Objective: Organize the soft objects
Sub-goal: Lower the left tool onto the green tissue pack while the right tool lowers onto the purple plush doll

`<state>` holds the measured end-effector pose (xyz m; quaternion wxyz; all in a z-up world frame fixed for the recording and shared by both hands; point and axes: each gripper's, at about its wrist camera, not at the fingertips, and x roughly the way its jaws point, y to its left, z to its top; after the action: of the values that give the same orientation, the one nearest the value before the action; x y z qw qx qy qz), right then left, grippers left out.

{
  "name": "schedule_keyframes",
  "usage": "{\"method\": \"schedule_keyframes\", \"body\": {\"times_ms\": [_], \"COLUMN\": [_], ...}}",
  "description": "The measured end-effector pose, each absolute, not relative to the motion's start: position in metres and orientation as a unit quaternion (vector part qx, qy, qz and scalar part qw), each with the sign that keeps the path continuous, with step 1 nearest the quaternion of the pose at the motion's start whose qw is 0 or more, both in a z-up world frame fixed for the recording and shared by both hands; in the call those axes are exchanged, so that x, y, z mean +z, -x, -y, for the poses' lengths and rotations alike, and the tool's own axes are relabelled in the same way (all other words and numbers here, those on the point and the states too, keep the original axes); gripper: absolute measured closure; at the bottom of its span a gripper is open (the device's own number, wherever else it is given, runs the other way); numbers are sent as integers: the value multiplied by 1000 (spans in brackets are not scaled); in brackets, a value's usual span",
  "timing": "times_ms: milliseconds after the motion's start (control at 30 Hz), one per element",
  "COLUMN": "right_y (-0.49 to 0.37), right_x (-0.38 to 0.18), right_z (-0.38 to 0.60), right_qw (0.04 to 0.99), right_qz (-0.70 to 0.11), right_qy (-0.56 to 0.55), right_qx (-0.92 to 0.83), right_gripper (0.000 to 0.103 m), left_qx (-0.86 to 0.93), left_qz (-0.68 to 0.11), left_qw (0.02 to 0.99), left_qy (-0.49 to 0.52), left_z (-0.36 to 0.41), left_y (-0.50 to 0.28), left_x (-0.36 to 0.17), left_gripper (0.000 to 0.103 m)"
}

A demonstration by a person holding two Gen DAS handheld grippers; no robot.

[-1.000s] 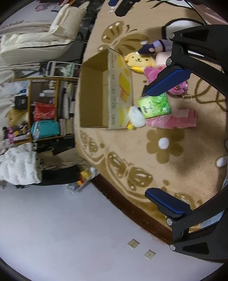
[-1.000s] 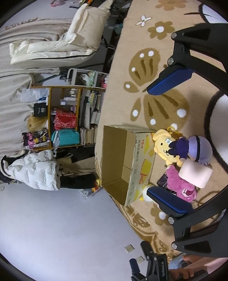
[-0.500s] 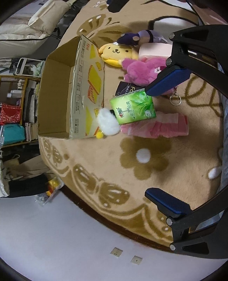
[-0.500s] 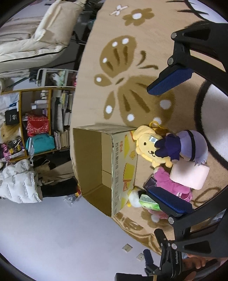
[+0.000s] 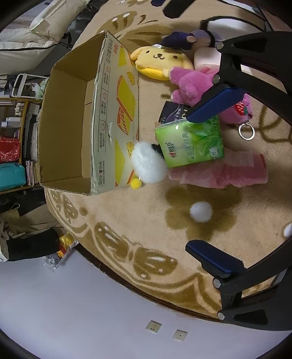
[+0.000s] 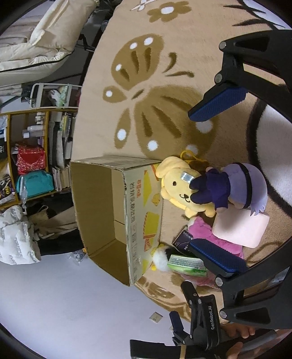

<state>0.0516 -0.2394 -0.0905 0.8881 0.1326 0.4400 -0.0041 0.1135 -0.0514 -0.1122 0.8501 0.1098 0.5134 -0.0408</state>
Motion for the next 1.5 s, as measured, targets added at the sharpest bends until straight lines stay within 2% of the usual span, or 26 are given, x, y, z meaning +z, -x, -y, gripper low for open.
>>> {"method": "schedule_keyframes", "body": {"times_ms": [533,867,1033,1167,1233,1300,1500], "right_y": [-65,-69,-71,-72,-73,-73,-74], "right_x": [-129,-138,-142,-146,-151,-152,-149], "right_z": [250,239,235,235,234,232,227], "right_qw": [852,846,842,836,830,830,833], "right_qz": [-491,-508,-517,-525,-533,-534,-532], "right_qy": [-181,-161,-152,-157,-162,-159,-145], "right_qx": [7,14,18,23,29,34,36], "right_gripper": [0,0,4,23,26,32,33], "left_qx": [-72,-76,-81,-84,-86,-88,-98], "left_qz": [-528,-531,-540,-536,-537,-541,-553], "left_qw": [842,839,832,832,831,827,819], "left_qy": [-85,-84,-100,-116,-120,-122,-114], "left_z": [67,71,77,83,84,85,84], "left_y": [-125,-126,-127,-124,-123,-123,-123], "left_x": [-136,-145,-152,-154,-155,-158,-162], "left_gripper": [0,0,9,9,9,16,36]}}
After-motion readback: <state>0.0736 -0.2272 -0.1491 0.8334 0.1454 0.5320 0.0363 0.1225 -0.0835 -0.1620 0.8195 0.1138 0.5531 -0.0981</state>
